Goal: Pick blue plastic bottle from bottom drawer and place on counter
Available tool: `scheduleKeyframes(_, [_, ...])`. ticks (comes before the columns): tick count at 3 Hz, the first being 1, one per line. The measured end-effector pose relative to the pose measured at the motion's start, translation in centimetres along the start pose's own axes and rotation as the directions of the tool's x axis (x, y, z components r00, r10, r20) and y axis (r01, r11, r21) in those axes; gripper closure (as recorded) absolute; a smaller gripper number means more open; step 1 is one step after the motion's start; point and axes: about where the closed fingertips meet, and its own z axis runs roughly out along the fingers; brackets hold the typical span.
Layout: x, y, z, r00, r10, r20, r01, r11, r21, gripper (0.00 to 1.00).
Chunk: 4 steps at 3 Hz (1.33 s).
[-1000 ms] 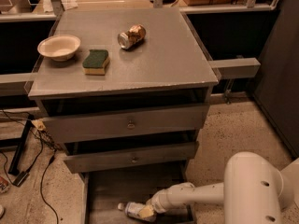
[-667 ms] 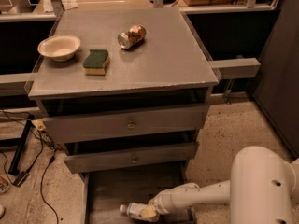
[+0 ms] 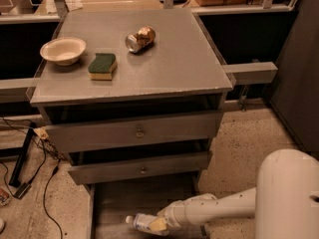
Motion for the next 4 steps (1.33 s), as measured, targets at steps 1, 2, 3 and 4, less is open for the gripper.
scheduleKeyframes(1, [-1.5,1.8,-2.8,0.999,-0.011,0.040,0.011,0.9999,-0.004,1.00])
scheduleKeyframes(2, [-2.6,2.7,-6.4,0.997,-0.032,0.071,0.029,0.9991,0.030,1.00])
scheduleKeyframes(3, [-3.3,2.5,-10.5,0.992,-0.044,0.117,0.032,0.9947,0.098,1.00])
scheduleKeyframes(4, [-3.7,2.7,-10.8,0.990,-0.040,0.136,0.026,0.9942,0.104,1.00])
